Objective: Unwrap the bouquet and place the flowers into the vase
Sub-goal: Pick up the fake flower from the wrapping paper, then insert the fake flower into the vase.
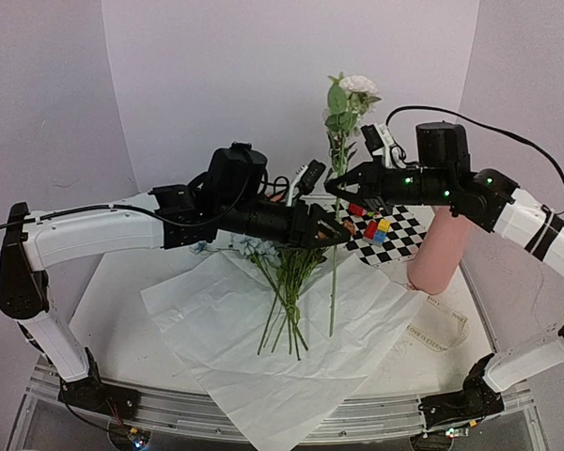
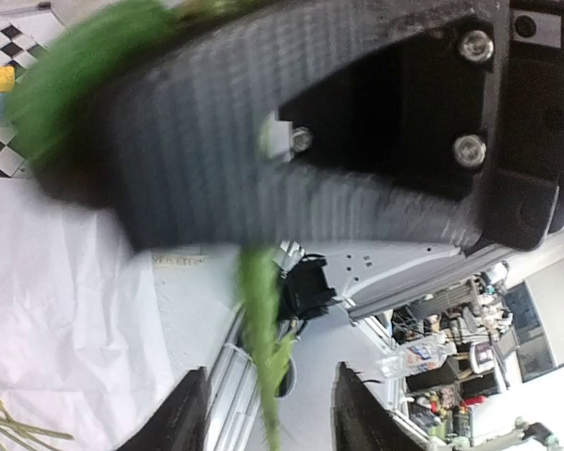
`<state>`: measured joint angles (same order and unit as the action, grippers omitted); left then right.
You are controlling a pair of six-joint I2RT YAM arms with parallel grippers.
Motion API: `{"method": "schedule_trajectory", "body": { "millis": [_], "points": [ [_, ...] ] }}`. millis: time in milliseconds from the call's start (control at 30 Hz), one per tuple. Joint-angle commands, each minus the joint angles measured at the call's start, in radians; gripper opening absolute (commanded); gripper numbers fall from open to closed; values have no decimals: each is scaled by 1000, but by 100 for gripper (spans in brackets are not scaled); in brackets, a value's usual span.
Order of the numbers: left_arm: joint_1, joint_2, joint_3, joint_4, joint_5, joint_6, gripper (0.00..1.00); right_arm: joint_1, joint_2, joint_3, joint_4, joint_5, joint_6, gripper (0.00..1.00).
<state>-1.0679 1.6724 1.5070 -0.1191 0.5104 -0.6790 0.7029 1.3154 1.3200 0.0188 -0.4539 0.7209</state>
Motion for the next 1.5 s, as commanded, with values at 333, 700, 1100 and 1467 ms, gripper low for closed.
{"method": "schedule_trajectory", "body": {
  "millis": [333, 700, 1100, 1467],
  "points": [
    [-4, -129, -108, -3, -353, 12, 77, 1, -166, 208, -282, 684, -307, 0],
    [-4, -154, -77, -43, -742, 91, 99, 2, -201, 405, -316, 935, -439, 0],
    [-4, -69, 19, -2, -811, 199, 99, 1, -229, 519, -311, 1160, -580, 0],
    [-4, -102, -22, 53, -799, 267, 99, 1, -161, 590, -185, 1277, -831, 0]
  ]
}}
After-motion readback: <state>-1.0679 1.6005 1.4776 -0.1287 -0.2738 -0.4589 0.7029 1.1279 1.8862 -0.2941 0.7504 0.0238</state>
